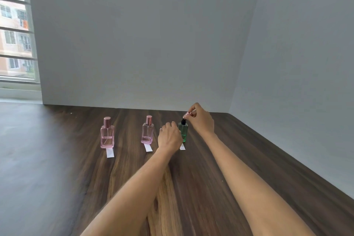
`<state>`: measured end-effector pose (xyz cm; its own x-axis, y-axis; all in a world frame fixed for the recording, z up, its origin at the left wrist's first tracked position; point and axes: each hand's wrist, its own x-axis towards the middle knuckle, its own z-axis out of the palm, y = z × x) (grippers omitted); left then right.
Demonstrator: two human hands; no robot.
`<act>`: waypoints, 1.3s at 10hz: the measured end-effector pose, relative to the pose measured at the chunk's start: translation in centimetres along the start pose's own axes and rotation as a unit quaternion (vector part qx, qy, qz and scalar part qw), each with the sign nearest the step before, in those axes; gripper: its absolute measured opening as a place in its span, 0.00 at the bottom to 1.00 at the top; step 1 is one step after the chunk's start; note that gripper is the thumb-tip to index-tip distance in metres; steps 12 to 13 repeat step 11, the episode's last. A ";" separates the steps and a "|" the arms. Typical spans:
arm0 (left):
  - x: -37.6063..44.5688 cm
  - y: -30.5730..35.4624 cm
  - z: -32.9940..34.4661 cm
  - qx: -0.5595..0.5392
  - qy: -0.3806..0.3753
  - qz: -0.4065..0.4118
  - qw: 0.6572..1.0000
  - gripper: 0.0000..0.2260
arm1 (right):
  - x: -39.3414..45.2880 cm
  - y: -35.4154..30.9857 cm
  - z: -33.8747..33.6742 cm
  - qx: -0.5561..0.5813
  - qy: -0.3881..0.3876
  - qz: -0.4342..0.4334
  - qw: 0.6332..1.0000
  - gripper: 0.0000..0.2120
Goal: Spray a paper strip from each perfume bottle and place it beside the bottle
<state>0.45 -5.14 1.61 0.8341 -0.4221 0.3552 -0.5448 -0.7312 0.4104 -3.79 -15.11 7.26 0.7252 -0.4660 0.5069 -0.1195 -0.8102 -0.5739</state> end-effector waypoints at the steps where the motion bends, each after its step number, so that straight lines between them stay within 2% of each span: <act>1: 0.1 -0.4 0.4 0.008 0.000 0.000 1.000 0.15 | 0.2 0.2 0.9 -0.049 0.010 -0.023 0.999 0.08; 4: -0.1 -0.8 0.7 0.011 0.000 0.003 1.000 0.15 | 0.3 1.0 1.6 -0.147 0.006 -0.091 0.985 0.09; 5: 0.0 -0.6 0.6 0.014 0.001 0.008 1.000 0.15 | 0.2 0.9 1.2 -0.184 0.021 -0.116 0.976 0.15; 6: 0.0 -0.5 0.4 0.009 0.002 0.007 1.000 0.16 | 0.2 0.7 1.1 -0.215 0.021 -0.134 0.967 0.16; 9: -0.2 -0.6 0.2 0.004 -0.004 -0.001 1.000 0.16 | 0.1 -0.2 1.4 -0.220 0.009 -0.104 0.970 0.14; 11: -0.4 -0.3 -0.3 -0.007 0.008 -0.007 1.000 0.15 | -1.0 -0.4 1.1 -0.246 0.010 -0.101 0.964 0.19; 13: -0.4 -0.3 -0.3 -0.007 0.008 -0.007 1.000 0.15 | -1.0 -0.4 1.1 -0.246 0.010 -0.101 0.964 0.19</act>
